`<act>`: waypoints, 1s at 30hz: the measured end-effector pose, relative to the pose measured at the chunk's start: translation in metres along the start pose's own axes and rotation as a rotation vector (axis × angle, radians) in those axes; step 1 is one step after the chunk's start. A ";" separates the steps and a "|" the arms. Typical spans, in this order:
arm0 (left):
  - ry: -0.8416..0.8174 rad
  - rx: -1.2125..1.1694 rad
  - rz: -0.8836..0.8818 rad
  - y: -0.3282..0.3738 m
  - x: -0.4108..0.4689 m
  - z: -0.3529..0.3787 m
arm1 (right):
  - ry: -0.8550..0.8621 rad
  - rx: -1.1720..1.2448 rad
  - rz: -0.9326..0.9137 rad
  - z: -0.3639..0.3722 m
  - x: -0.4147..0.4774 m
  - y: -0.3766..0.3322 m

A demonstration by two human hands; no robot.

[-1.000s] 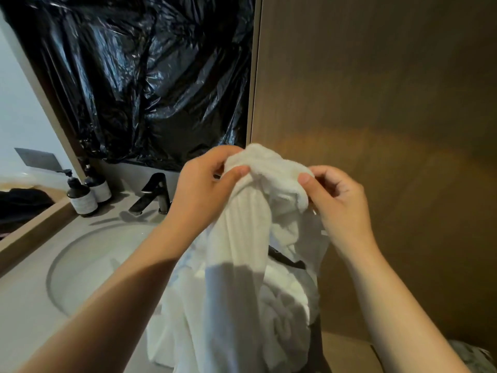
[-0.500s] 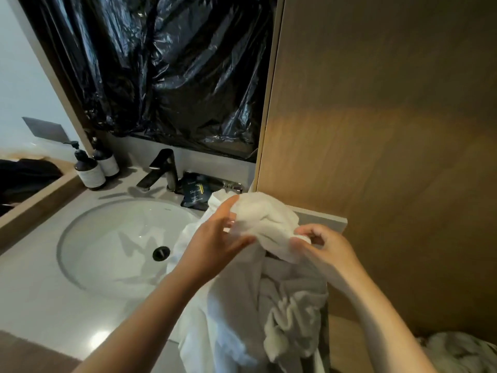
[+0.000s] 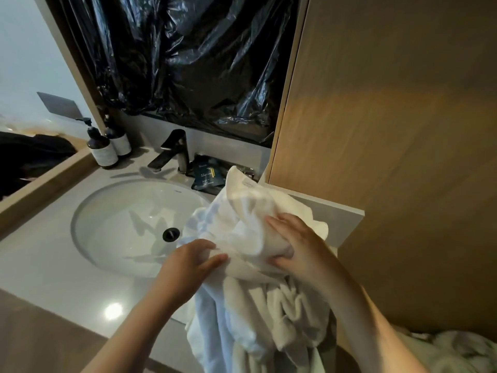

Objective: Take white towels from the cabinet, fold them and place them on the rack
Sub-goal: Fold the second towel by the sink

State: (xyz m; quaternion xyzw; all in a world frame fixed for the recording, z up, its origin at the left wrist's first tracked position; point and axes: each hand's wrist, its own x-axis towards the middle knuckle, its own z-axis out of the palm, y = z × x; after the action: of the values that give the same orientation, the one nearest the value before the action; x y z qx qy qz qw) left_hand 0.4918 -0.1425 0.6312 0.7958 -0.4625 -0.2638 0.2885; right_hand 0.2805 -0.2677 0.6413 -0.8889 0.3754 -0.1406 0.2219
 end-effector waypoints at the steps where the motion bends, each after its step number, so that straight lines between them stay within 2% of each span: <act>1: 0.027 -0.031 0.015 0.001 0.001 0.001 | 0.031 0.012 -0.001 0.003 -0.001 0.004; 5: 0.146 -0.232 0.134 0.017 0.002 -0.001 | 0.154 0.216 0.052 -0.005 -0.003 0.009; 9: 0.250 -0.349 0.291 0.053 0.013 -0.017 | 0.318 0.456 0.132 -0.050 0.000 -0.003; 12: 0.321 -0.397 0.396 0.086 0.028 -0.038 | 0.460 0.594 0.082 -0.092 0.006 -0.017; 15: 0.362 -0.466 0.453 0.123 0.041 -0.060 | 0.519 0.638 0.053 -0.126 0.013 -0.026; 19: 0.472 -0.536 0.619 0.170 0.044 -0.093 | 0.648 0.782 0.013 -0.162 0.017 -0.037; 22: 0.477 -0.519 0.701 0.184 0.042 -0.100 | 0.647 0.864 0.018 -0.175 0.015 -0.036; 25: 0.375 -0.394 0.635 0.170 0.045 -0.079 | 0.524 0.807 0.225 -0.159 0.012 -0.025; 27: 0.311 -0.279 0.520 0.149 0.046 -0.057 | 0.540 0.550 0.388 -0.137 0.000 -0.020; 29: 0.215 -0.244 0.423 0.128 0.043 -0.036 | 0.617 0.348 0.371 -0.109 -0.021 -0.028; 30: 0.175 -0.242 0.402 0.119 0.040 -0.027 | 0.641 0.341 0.323 -0.095 -0.031 -0.031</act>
State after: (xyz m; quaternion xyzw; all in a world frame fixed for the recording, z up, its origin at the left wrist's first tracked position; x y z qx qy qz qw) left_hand 0.4583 -0.2206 0.7278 0.6672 -0.5498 -0.1846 0.4674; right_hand 0.2391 -0.2532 0.7359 -0.6799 0.5319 -0.4346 0.2569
